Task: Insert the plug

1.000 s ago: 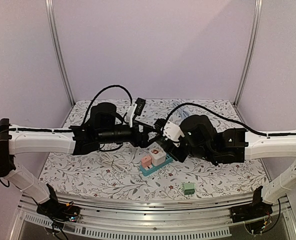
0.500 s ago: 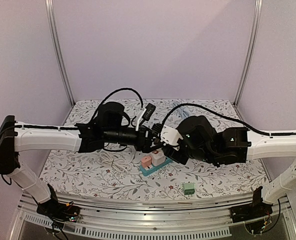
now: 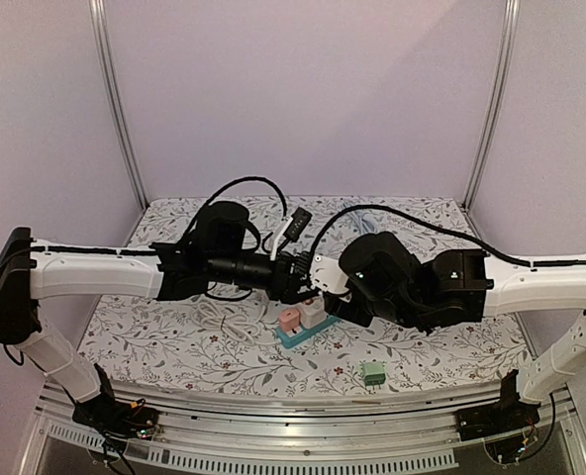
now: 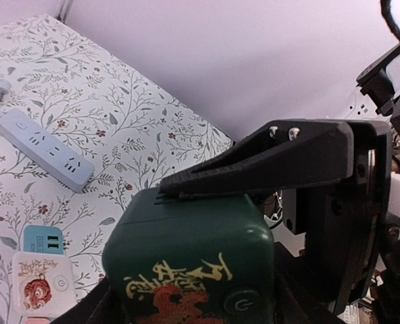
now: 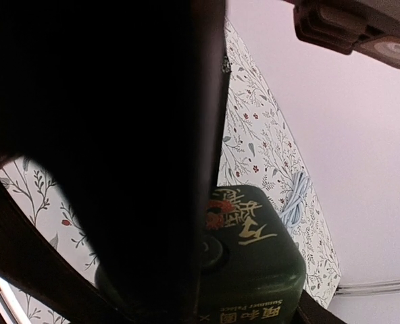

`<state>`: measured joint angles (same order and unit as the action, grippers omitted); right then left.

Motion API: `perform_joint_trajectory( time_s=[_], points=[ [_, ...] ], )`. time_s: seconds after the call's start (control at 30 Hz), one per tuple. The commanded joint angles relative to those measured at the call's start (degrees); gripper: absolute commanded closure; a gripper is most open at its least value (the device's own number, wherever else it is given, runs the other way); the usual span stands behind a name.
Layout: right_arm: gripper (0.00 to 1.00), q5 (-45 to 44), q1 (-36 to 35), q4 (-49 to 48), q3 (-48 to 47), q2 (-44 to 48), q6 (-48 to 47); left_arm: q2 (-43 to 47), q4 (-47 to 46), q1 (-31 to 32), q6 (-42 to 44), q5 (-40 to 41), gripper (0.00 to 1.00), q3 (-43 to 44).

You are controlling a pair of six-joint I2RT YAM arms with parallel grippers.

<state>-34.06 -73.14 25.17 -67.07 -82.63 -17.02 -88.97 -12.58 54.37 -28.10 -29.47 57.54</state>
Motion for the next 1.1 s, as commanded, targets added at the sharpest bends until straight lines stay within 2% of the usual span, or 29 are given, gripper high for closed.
perform_joint_trajectory(
  time_s=[0.0, 0.3, 0.53, 0.63, 0.73, 0.77, 0.8, 0.83, 0.87, 0.9, 0.93, 1.07],
  points=[
    [1.0, -0.27, -1.76, -1.36, -3.1, -1.41, -0.69, -1.14, 0.89, 0.65, 0.85, -1.02, 0.33, 1.17],
    [1.0, -1.17, -2.15, 0.37, -4.19, -2.0, -0.65, -1.19, 1.52, 0.65, 1.34, -1.03, 0.27, 1.26],
    [1.0, -1.51, -2.28, 1.03, -4.35, -2.35, -0.58, -1.02, 1.73, 0.65, 1.44, -0.94, 0.35, 1.35],
    [1.0, -1.27, -2.34, 1.05, -4.21, -2.53, -0.56, -1.43, 1.53, 0.65, 1.55, -1.6, 0.5, 1.56],
    [1.0, -1.55, -2.31, 1.01, -4.34, -2.84, -0.65, -2.02, 1.6, 0.65, 1.77, -2.3, 0.71, 1.93],
    [0.93, -2.14, -2.3, 0.83, -4.38, -2.88, -0.58, -2.14, 1.64, 0.65, 1.92, -2.48, 0.79, 2.03],
    [0.79, -3.01, -2.33, 0.49, -4.27, -2.84, -0.28, -2.25, 1.72, 0.65, 2.11, -2.51, 0.87, 2.09],
    [0.59, -4.34, -2.28, -0.05, -3.99, -2.67, 0.12, -2.26, 1.83, 0.58, 2.35, -2.59, 0.93, 2.13],
    [0.44, -5.98, -2.33, -0.66, -3.58, -2.57, 0.6, -2.27, 2.02, 0.52, 2.53, -2.67, 0.99, 2.22],
    [0.19, -7.22, -2.31, -1.35, -3.13, -2.18, 1.25, -2.26, 2.22, 0.46, 2.81, -2.73, 1.0, 2.39],
    [0.03, -7.99, -2.27, -1.75, -2.59, -1.83, 1.54, -2.26, 2.49, 0.29, 3.17, -2.78, 1.0, 2.54],
    [0.01, -5.45, -1.08, -1.76, -0.07, 1.92, 4.3, -2.18, 3.54, -0.86, 4.52, -3.32, 1.0, 3.29]
  ],
)
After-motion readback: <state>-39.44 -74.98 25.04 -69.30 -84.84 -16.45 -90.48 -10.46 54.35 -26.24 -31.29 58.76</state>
